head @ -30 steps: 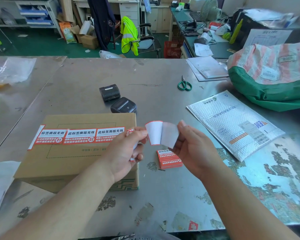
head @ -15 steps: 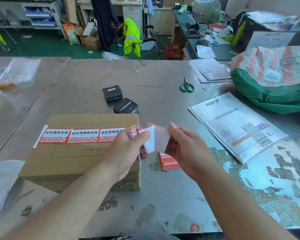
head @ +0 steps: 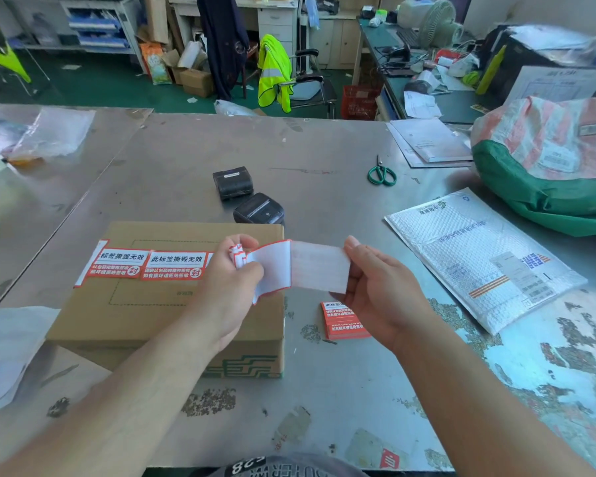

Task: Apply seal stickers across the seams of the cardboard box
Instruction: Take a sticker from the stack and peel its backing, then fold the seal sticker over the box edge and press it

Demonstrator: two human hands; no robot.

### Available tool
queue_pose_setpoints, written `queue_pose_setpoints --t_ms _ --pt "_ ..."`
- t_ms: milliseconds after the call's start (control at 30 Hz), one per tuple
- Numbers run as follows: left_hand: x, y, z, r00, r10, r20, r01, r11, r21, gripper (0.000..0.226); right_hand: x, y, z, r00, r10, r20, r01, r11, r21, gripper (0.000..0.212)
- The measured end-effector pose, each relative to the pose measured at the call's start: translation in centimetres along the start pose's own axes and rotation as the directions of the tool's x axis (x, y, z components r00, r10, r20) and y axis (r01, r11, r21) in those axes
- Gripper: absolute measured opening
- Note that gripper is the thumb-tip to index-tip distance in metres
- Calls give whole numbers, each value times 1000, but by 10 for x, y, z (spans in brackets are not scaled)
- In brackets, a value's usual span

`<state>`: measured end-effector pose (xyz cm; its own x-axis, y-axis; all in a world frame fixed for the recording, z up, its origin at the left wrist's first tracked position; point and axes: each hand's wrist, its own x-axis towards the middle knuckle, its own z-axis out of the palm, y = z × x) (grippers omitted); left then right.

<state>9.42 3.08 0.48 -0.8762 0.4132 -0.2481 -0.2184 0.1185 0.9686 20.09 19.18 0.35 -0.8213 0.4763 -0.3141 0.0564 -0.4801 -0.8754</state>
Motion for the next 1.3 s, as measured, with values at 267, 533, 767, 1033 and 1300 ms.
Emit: queue_pose_setpoints --t_ms 267,533,767,1033,1300 --pt "-1 1 -29 996 10 -91 -27 983 -181 13 10 -2 22 999 27 40 -27 1000 9 18" --pt "-9 -7 -47 993 62 -101 -83 973 -214 28 10 4 40 997 78 -22 -77 996 53 29" --pt "-7 -6 -38 969 216 -124 -215 976 20 15 8 5 38 996 62 -71 -64 998 -25 26" --pt "-2 12 -13 988 -153 32 152 987 54 40 -1 2 16 965 -258 -55 212 881 -423 33" --pt "6 21 10 890 -427 161 379 888 259 60 -13 3 -4 945 -313 99 310 755 -577 25"
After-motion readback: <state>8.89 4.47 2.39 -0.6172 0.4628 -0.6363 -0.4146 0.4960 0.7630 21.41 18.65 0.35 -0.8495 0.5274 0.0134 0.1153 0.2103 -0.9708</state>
